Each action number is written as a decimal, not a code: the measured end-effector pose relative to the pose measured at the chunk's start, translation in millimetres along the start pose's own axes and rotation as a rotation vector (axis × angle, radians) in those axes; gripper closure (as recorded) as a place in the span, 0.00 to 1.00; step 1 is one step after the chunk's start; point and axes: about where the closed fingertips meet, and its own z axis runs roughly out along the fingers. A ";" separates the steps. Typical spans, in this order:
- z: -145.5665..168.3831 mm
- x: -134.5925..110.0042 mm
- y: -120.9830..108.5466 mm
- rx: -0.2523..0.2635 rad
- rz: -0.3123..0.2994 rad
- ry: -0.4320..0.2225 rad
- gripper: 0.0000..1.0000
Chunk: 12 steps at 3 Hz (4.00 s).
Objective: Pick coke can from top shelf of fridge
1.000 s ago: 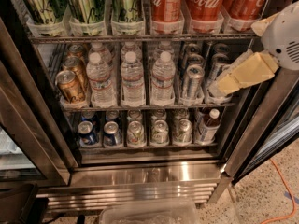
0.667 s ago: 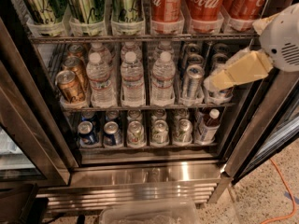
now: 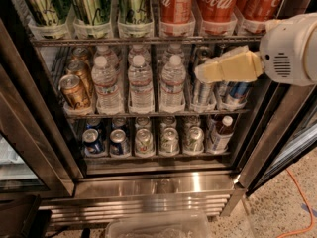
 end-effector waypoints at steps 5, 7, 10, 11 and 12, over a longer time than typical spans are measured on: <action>14.9 -48.6 -21.2 0.212 0.047 -0.258 0.16; 27.8 -53.6 -26.2 0.269 0.059 -0.299 0.36; 43.5 -56.6 -46.4 0.374 0.074 -0.372 0.37; 45.5 -49.4 -52.3 0.410 0.083 -0.380 0.38; 47.3 -44.7 -55.4 0.431 0.095 -0.386 0.37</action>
Offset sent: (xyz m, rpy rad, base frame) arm 0.0297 -0.0026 0.0362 0.1290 -0.3417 -0.1399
